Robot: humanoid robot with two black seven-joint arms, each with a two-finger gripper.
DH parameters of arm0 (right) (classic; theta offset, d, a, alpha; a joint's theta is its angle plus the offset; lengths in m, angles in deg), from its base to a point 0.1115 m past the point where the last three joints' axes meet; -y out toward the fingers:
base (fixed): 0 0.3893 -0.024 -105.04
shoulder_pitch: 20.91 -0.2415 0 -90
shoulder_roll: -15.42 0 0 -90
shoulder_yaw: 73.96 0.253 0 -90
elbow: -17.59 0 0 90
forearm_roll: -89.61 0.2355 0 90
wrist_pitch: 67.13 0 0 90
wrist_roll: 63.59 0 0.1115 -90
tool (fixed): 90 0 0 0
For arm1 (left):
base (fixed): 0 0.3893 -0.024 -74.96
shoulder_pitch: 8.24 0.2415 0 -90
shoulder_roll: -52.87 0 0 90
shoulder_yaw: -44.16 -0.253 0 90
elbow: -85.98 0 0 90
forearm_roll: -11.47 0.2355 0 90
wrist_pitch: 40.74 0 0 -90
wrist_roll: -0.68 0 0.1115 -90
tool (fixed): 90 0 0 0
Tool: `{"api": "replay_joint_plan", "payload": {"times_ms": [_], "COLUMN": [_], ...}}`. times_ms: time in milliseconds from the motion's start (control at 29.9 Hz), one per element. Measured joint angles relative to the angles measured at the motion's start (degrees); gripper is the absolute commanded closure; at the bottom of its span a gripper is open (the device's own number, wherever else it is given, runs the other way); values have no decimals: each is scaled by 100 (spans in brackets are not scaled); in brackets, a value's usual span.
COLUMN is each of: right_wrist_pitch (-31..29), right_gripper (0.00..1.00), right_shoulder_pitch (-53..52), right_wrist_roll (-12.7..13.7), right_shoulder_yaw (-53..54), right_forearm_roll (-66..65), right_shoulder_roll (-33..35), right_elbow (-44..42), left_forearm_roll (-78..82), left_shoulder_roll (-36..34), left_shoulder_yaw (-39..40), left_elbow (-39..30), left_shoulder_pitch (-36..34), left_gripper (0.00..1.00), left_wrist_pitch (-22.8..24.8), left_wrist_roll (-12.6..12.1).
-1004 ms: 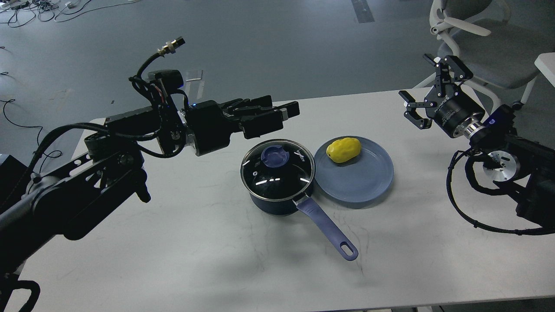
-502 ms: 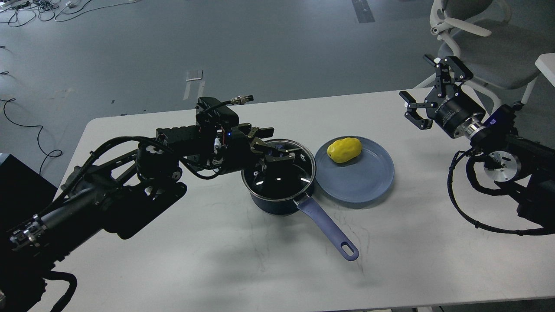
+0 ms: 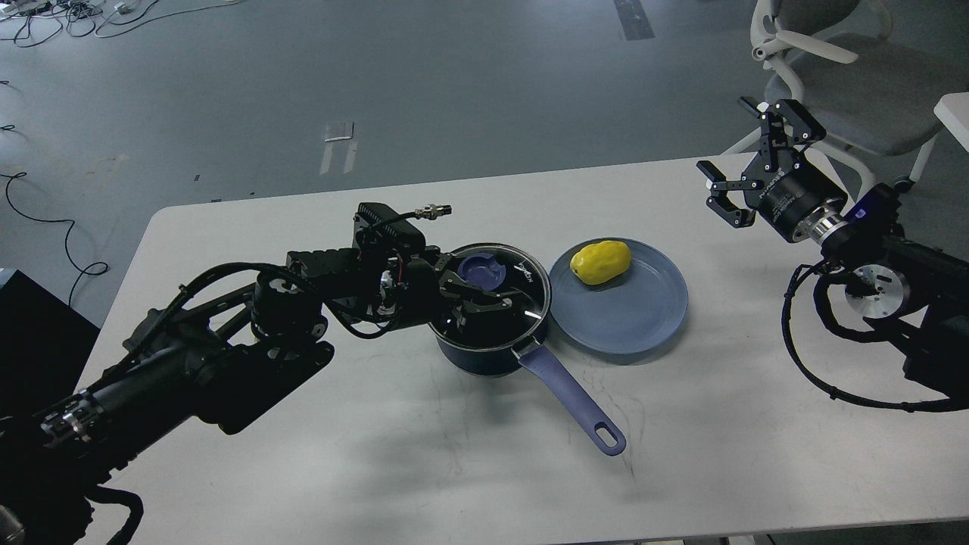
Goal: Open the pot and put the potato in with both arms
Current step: 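Lower the left gripper onto the blue lid knob and grasp it, then lift the glass lid off the pot and lower it beside the pot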
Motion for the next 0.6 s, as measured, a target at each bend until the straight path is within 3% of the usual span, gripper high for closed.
{"api": "replay_joint_plan", "payload": {"times_ms": [100, 234, 301, 603], "right_wrist_pitch": [0, 0, 0, 0], "right_gripper": [0, 0, 0, 0], "right_shoulder_pitch": [3, 8, 9, 15], "right_wrist_roll": [0, 0, 0, 0], "right_shoulder_yaw": [0, -4, -6, -9], "right_forearm_roll": [-6, -16, -17, -18], "right_shoulder_roll": [0, 0, 0, -5], "right_elbow": [0, 0, 0, 0], "left_forearm_roll": [1, 6, 4, -37], "left_shoulder_roll": [18, 57, 62, -126], "left_shoulder_yaw": [0, 1, 3, 37], "left_elbow": [0, 0, 0, -179], "left_shoulder_pitch": [1, 1, -9, -135], "left_gripper": [60, 66, 78, 78], "left_wrist_pitch": [-10, -66, -109, -139], "left_wrist_roll": [-12, -24, -28, -26]}}
